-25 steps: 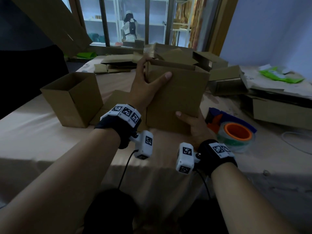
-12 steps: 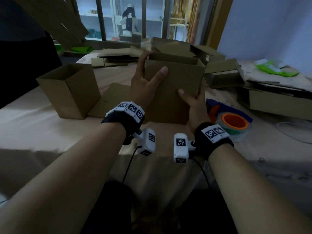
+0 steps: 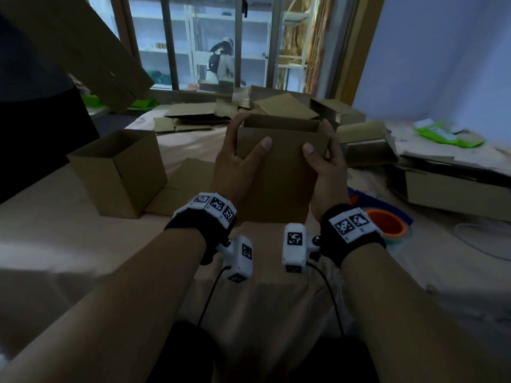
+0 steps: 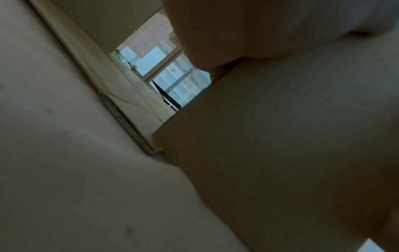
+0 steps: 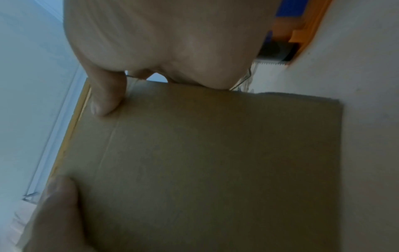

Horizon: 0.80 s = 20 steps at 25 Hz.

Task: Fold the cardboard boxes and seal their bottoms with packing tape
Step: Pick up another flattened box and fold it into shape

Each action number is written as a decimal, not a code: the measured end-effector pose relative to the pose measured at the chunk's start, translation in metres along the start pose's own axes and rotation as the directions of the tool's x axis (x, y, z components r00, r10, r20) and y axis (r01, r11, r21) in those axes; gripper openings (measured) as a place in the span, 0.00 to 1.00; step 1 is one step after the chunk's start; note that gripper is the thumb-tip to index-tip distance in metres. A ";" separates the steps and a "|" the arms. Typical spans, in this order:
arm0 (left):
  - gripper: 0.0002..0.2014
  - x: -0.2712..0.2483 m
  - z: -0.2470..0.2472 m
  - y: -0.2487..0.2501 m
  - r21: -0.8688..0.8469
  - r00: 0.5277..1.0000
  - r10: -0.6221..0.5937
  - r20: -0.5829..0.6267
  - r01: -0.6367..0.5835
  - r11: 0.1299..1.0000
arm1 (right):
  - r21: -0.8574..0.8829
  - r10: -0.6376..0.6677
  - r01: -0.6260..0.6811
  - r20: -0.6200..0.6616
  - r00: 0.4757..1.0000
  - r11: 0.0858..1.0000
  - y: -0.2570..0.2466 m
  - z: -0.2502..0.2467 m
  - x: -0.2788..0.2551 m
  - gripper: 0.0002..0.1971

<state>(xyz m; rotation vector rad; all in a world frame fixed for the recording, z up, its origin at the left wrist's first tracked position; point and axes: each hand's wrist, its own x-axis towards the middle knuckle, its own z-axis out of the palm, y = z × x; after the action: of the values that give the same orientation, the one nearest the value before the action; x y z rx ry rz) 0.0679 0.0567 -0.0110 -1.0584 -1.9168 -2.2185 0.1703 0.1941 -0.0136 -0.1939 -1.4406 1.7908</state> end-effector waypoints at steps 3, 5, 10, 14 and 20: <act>0.28 -0.001 0.001 -0.005 -0.022 1.000 -0.011 0.007 0.011 1.000 | 0.022 -0.003 0.002 0.041 0.999 1.000 0.002 -0.004 -0.002 0.33; 0.28 0.000 0.001 -0.005 -0.012 1.000 -0.007 -0.006 0.007 1.000 | 0.034 0.003 -0.005 0.044 0.999 0.999 0.003 -0.005 -0.003 0.33; 0.29 0.000 -0.001 -0.007 -0.005 1.000 0.021 0.002 -0.021 1.000 | 0.050 0.013 -0.015 0.048 0.999 0.999 0.001 -0.004 -0.005 0.34; 0.30 0.000 0.000 -0.006 -0.002 1.000 0.013 -0.017 -0.013 1.000 | 0.048 0.014 -0.017 0.062 0.998 0.999 -0.001 -0.005 -0.006 0.33; 0.30 0.001 0.001 -0.008 -0.014 1.000 0.022 -0.016 -0.022 1.000 | 0.060 0.018 -0.022 0.070 0.997 0.998 -0.001 -0.006 -0.005 0.32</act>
<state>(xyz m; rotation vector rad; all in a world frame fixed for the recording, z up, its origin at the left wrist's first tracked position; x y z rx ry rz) 0.0647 0.0601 -0.0171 -1.0547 -1.8763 -2.2257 0.1770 0.1950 -0.0166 -0.1162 -1.4353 1.8707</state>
